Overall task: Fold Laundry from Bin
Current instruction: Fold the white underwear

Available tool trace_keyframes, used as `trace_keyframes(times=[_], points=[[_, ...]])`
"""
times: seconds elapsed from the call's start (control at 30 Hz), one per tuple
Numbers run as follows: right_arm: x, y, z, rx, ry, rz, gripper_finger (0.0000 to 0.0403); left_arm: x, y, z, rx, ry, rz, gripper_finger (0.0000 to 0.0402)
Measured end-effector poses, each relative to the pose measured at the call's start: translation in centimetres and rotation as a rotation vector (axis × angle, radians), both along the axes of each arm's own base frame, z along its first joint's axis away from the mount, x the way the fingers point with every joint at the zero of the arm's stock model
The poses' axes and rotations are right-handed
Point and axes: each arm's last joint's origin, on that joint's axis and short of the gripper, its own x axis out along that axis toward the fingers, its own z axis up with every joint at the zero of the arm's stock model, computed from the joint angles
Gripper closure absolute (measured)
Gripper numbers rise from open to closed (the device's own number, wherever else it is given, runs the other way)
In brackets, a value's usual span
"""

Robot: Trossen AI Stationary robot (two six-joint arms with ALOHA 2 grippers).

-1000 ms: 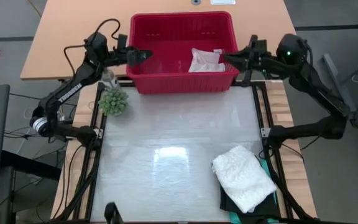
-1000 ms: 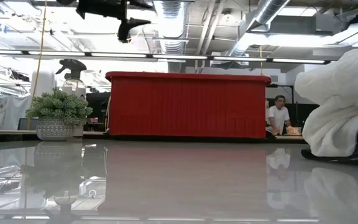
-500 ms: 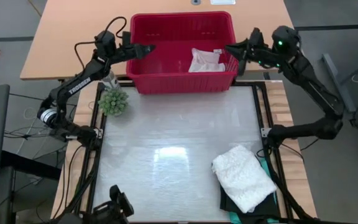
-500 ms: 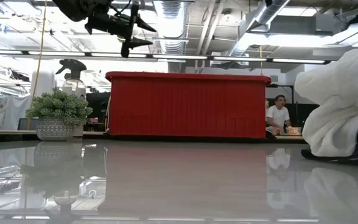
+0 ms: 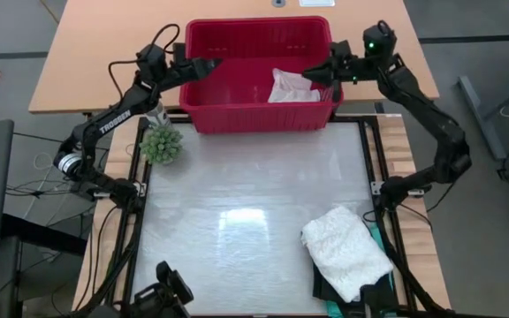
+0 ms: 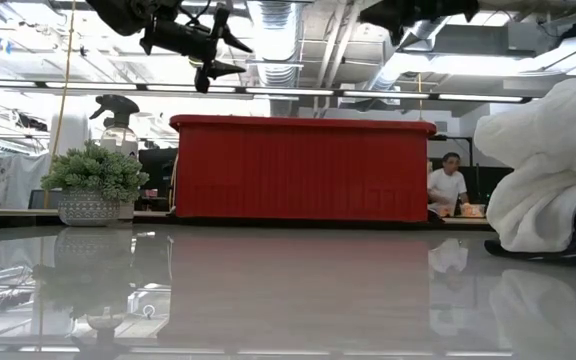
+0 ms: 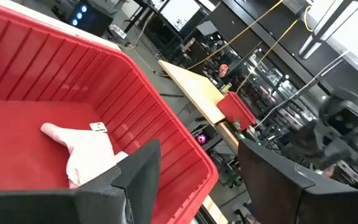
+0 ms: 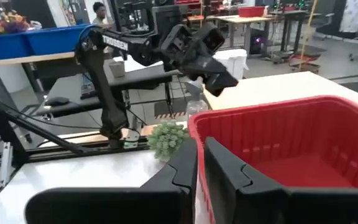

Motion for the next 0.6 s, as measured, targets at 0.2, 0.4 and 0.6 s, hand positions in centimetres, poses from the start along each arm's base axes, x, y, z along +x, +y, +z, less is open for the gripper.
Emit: trace_keyframes(times=[0.2,0.4,0.6], points=[[-1.6,-0.5,0.8,-0.061,-0.029,-0.033,0.0349,0.5,-0.4,0.1,0.022,0.003,-0.031,0.0198],[-2.4,-1.4,2.1,-0.148,-0.116,-0.168,0.0349,0.9,-0.8,0.5,0.097,0.004,-0.06,0.0198],[-2.5,-1.6,2.3,-0.11,-0.136,-0.223,0.033,1.6,-1.4,0.6,0.168,0.027,-0.084,0.0198]])
